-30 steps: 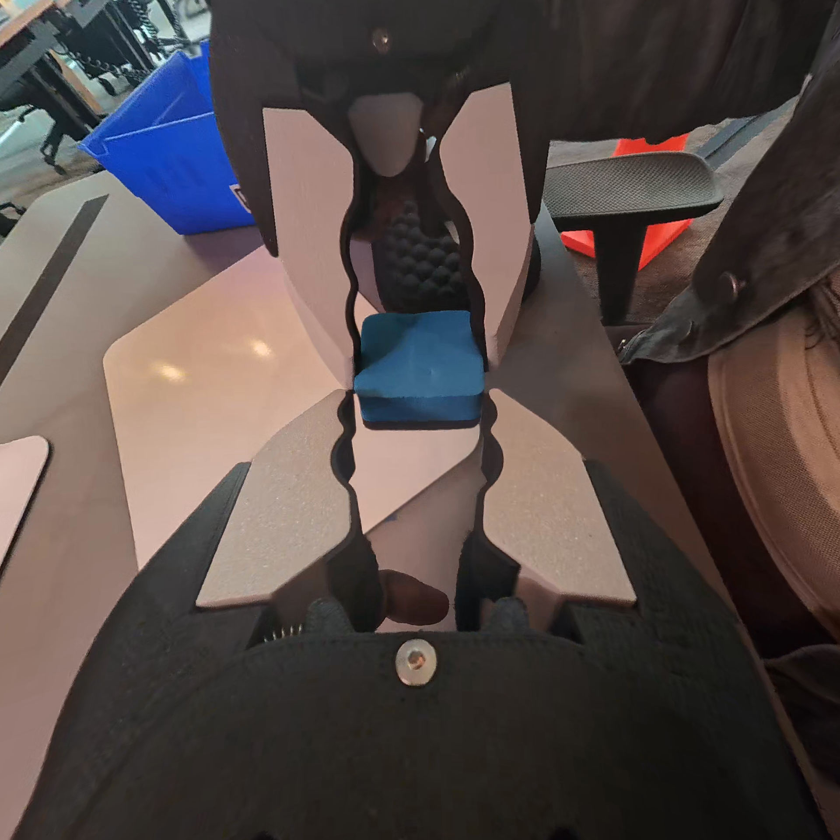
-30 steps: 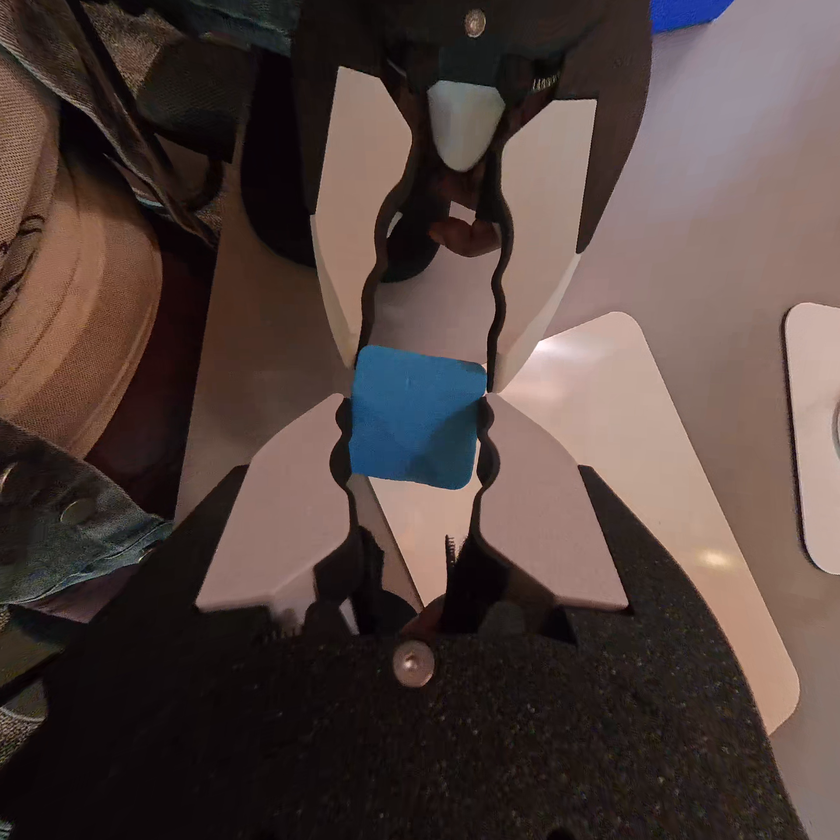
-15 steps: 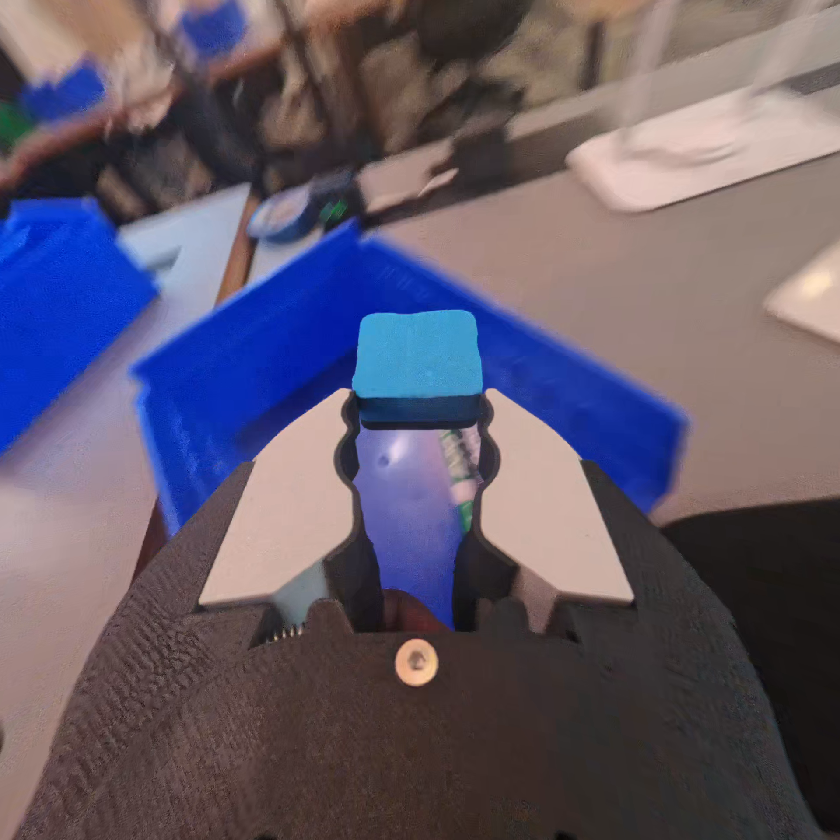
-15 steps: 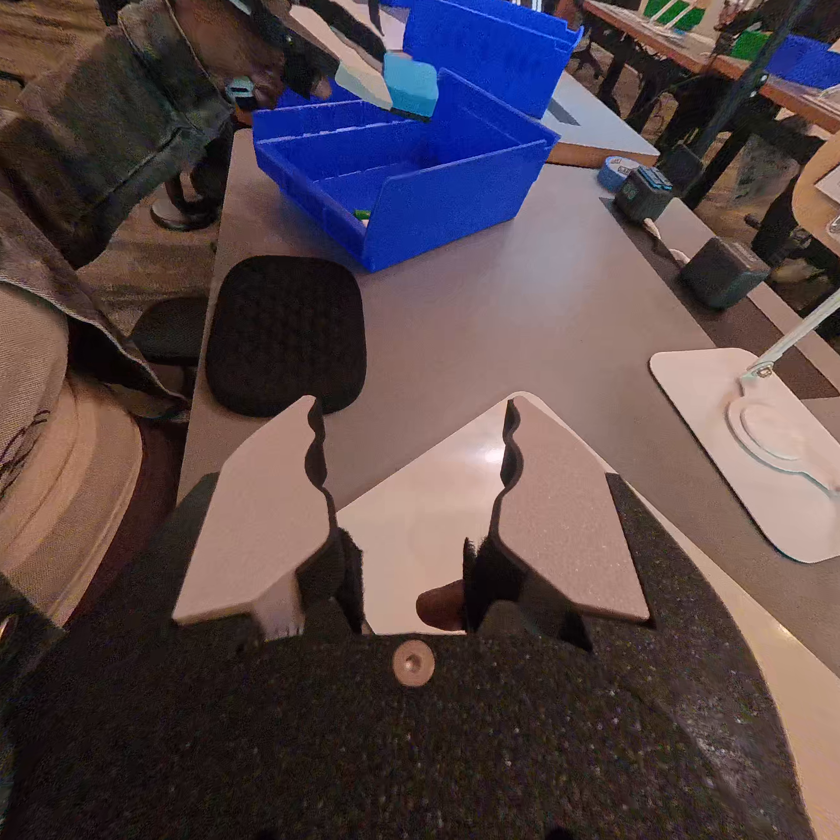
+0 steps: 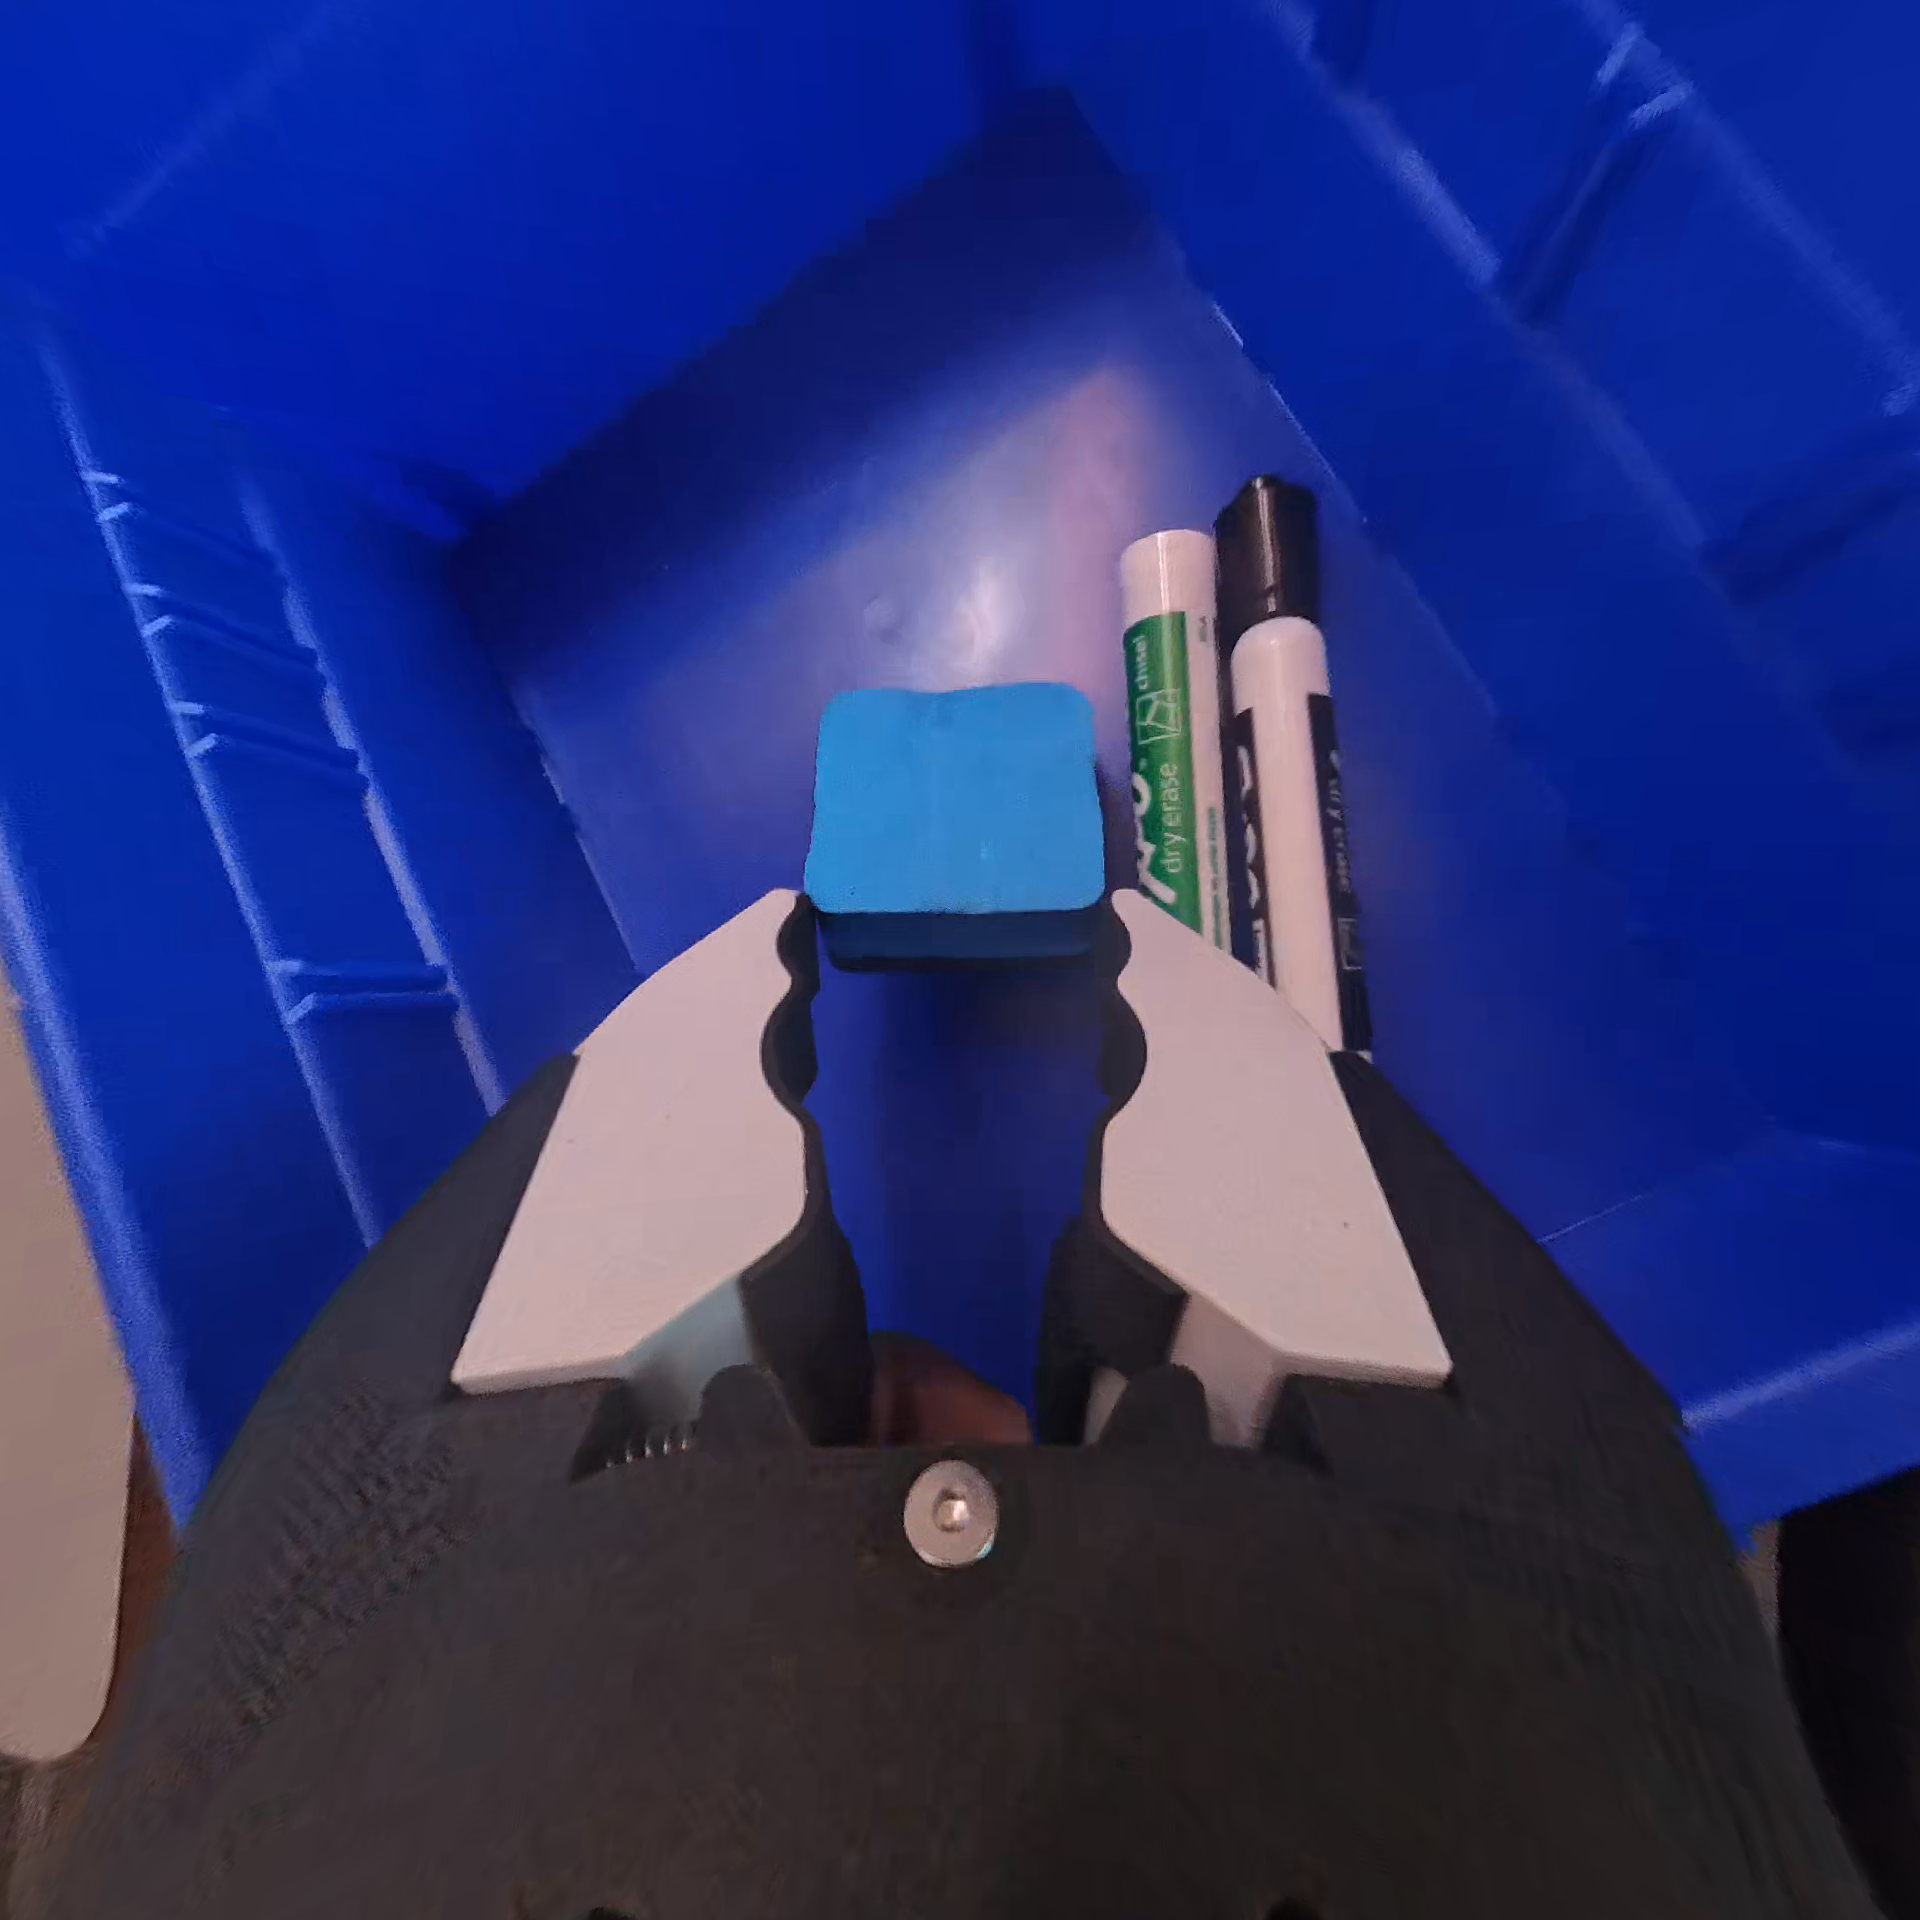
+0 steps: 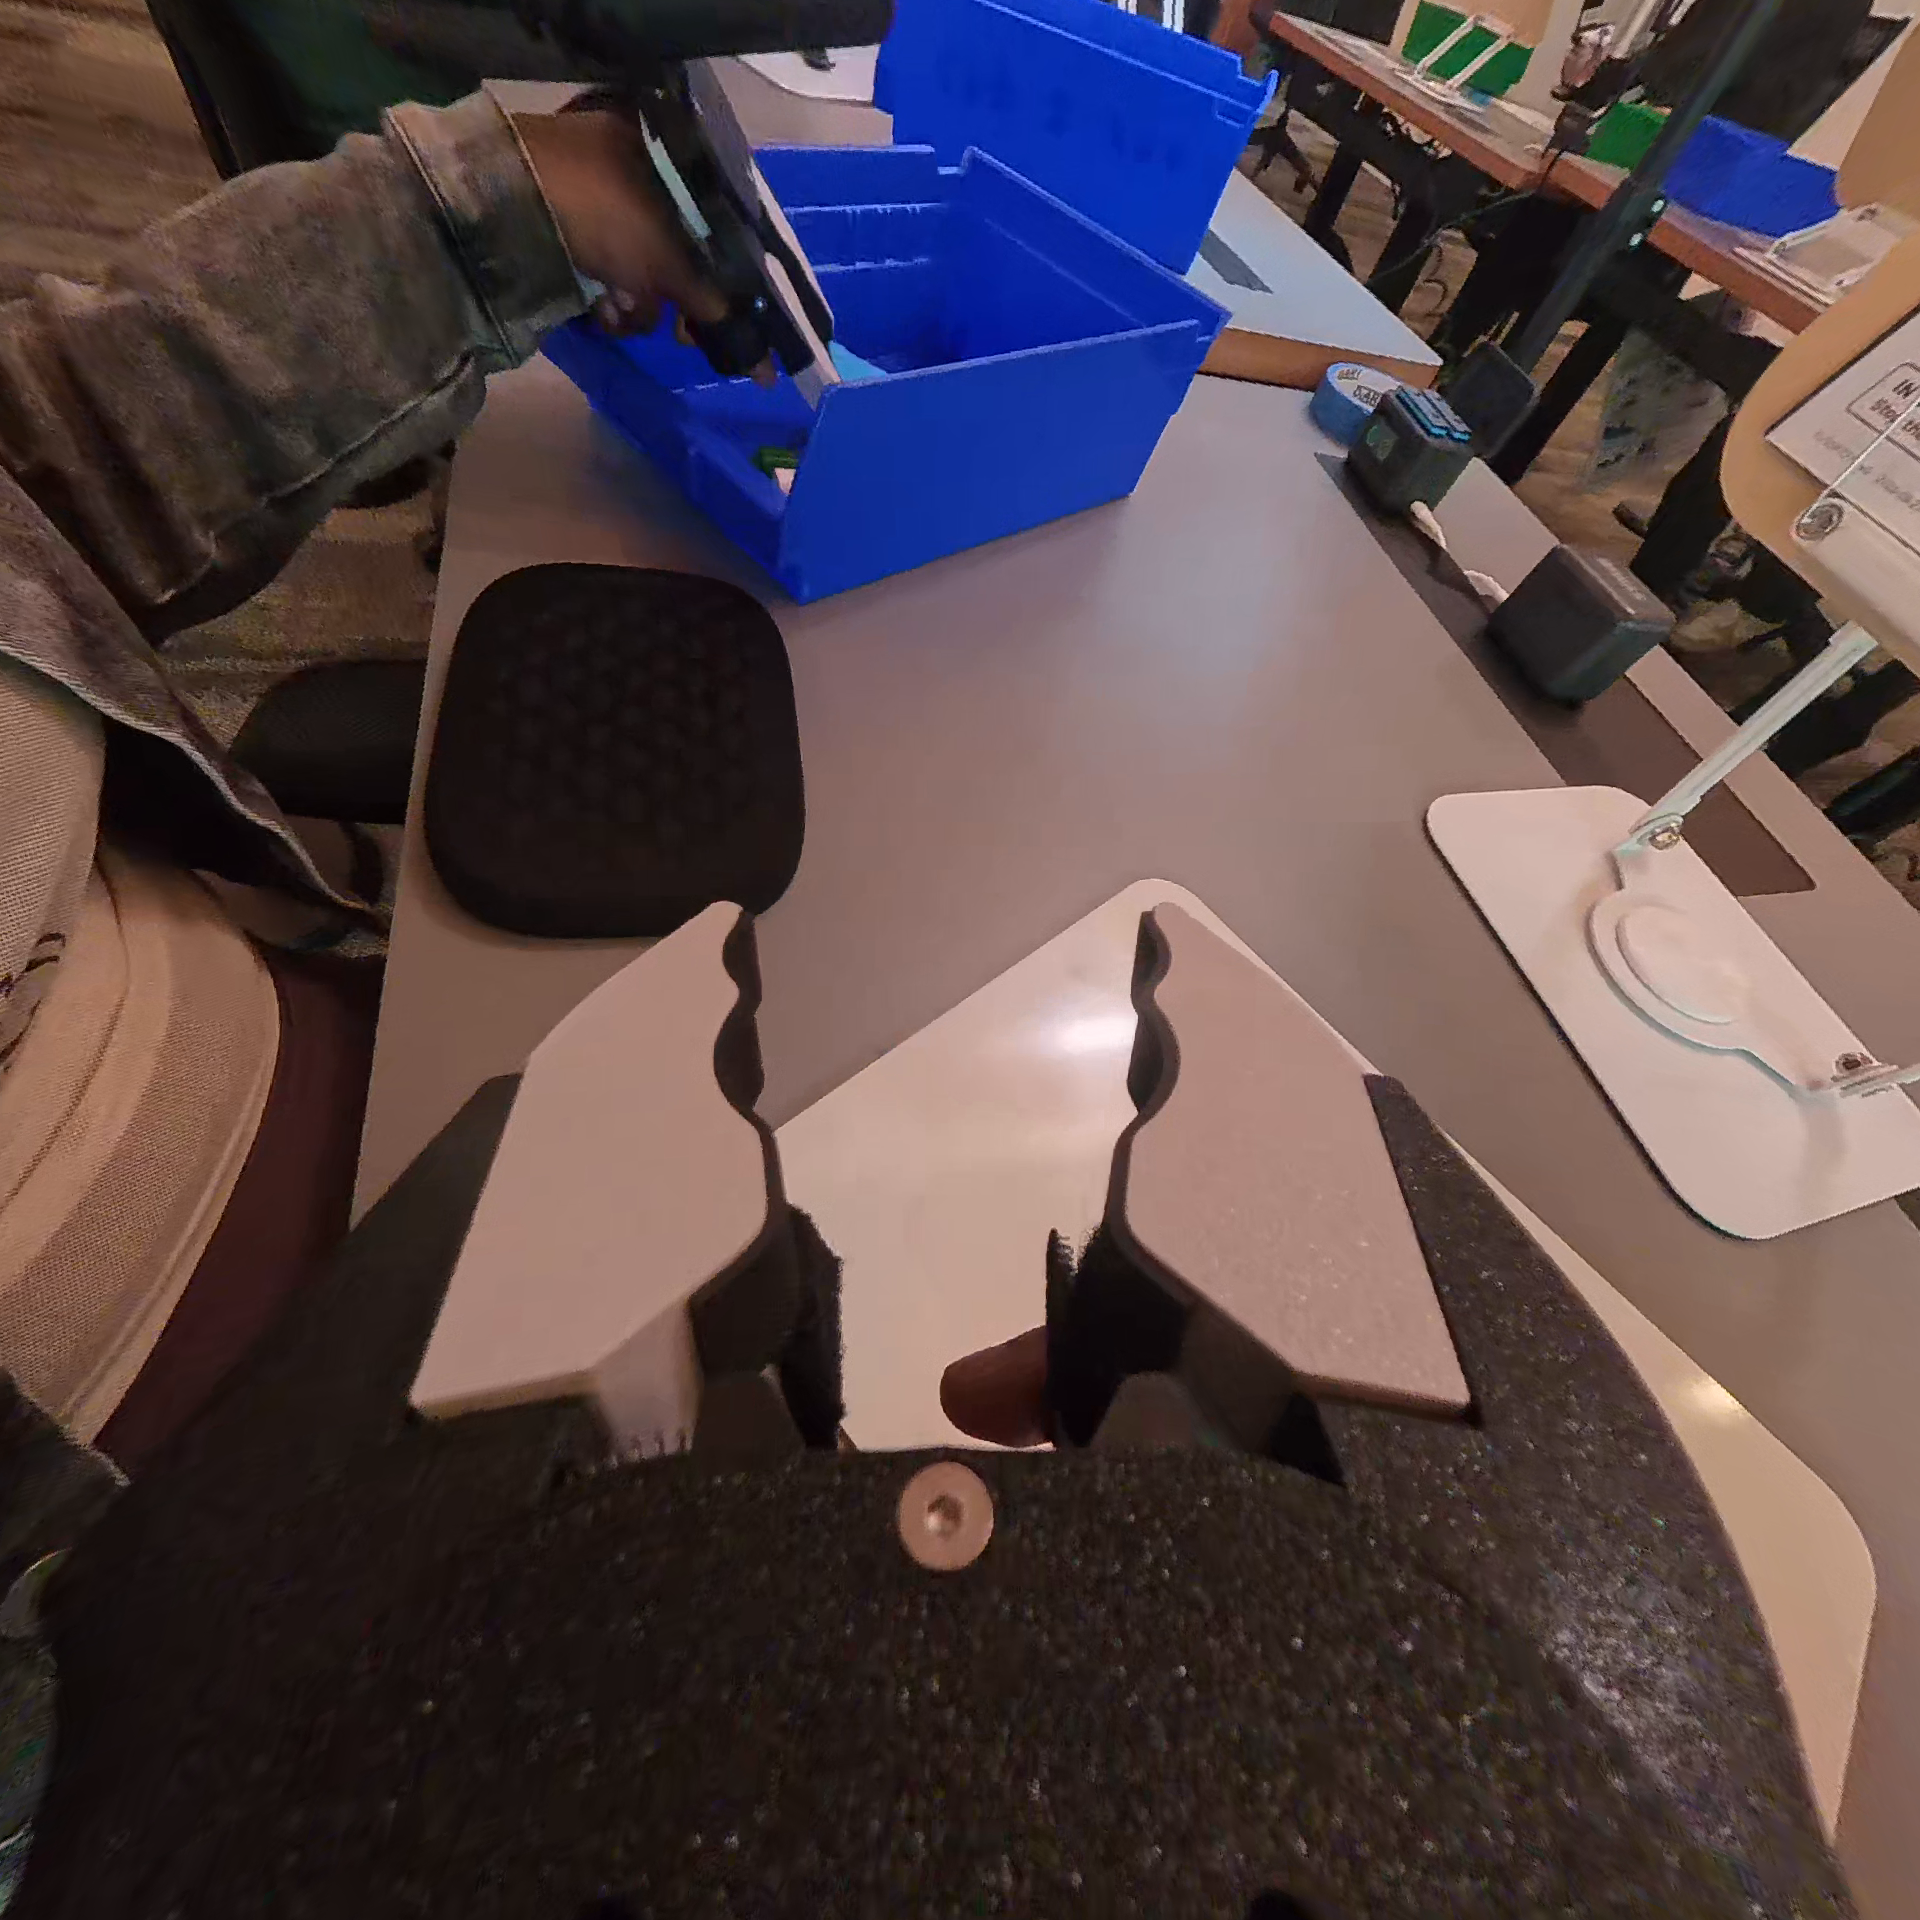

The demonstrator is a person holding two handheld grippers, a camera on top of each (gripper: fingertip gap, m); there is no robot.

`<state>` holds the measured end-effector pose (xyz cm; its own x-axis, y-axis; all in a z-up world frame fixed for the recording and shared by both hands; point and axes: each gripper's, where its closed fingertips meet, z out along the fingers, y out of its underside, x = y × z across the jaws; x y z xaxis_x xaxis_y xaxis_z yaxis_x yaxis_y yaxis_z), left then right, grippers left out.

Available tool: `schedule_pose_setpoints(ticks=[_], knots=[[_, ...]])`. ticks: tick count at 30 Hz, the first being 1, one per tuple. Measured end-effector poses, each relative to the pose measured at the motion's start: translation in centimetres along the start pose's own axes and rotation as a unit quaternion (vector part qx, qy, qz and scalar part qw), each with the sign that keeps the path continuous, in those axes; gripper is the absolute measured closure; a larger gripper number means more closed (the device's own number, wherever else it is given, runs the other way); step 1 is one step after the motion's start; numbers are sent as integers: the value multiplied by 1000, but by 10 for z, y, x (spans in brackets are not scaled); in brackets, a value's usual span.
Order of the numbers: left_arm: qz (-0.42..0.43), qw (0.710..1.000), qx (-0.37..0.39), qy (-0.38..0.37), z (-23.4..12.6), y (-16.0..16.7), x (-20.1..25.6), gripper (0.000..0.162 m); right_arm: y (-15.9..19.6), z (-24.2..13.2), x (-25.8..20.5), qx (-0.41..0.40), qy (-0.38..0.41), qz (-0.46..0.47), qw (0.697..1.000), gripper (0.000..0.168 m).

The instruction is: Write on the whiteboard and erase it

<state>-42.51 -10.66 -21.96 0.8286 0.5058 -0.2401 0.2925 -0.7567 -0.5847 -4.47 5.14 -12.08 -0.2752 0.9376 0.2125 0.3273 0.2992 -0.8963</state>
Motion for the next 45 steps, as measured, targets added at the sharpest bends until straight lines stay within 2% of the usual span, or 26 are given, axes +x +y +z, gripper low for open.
schedule_pose_setpoints(ticks=[3,6,9,15,18,19,20,22,24,26,29,32,33,35,37,39,41,43,45], knots=[[2,1000,15,-8,-21,-3,0,105,3,-1,0,-1,5,-1,1000,99],[52,997,-5,54,-35,5,19,121,4,-1,-1,0,3,0,1000,100],[68,994,-56,62,-24,18,18,132,3,-2,-1,3,3,-3,1000,100],[100,988,-84,78,-18,23,29,131,4,-7,2,6,17,-8,1000,103],[113,979,-132,104,-12,38,36,132,5,-8,4,3,22,-7,1000,103],[117,976,-138,121,-9,40,41,141,6,-8,5,3,24,-7,1000,103],[110,978,-126,121,-7,36,42,133,6,-9,5,2,25,-8,1000,103],[101,981,-114,116,-3,33,40,142,6,-8,5,1,25,-8,1000,103],[114,982,-97,115,-1,30,39,143,7,-6,3,1,21,-7,1000,104],[133,985,-75,78,-2,29,28,143,8,-3,0,1,14,-2,1000,104],[115,992,10,56,-18,14,20,143,7,6,-6,10,-9,20,1000,106],[97,985,132,57,-53,-21,20,143,-2,20,-13,38,-42,59,997,111],[91,977,180,65,-68,-35,23,144,-7,25,-17,51,-58,73,994,110],[103,944,292,117,-106,-63,45,144,-21,35,-21,82,-84,96,988,110],[114,888,383,229,-147,-82,88,145,-40,43,-22,118,-103,116,981,110],[135,818,438,347,-182,-91,138,144,-61,47,-17,155,-116,134,972,107],[155,762,455,434,-203,-94,182,144,-82,47,-7,191,-117,149,963,105],[174,715,440,515,-215,-90,222,144,-100,43,3,228,-111,156,955,104],[206,686,414,561,-218,-83,257,144,-115,36,8,260,-114,154,947,106]])
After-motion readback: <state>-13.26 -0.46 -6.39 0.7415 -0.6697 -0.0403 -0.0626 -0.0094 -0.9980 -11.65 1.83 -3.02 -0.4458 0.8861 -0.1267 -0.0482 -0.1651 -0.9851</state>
